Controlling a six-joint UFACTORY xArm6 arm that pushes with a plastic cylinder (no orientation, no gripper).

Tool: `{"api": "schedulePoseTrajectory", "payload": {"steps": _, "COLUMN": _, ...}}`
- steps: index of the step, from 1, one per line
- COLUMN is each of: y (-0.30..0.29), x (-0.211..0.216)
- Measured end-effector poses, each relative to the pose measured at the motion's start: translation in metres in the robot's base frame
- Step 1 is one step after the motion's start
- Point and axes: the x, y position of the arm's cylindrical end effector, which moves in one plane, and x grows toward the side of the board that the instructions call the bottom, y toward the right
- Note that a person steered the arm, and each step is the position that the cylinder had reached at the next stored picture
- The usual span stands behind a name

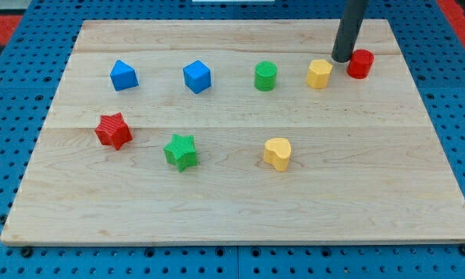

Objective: Slide the red circle diagonally to the top right of the heart

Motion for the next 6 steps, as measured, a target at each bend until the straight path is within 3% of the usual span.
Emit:
{"api": "schedulePoseTrajectory", "payload": {"steps": 3, "y": 0.007, "x": -0.038}}
{"api": "schedulePoseTrajectory", "payload": {"steps": 4, "y": 0.056, "x": -0.028}}
{"api": "schedulePoseTrajectory", "payload": {"steps": 6, "y": 0.057, "x": 0.021}}
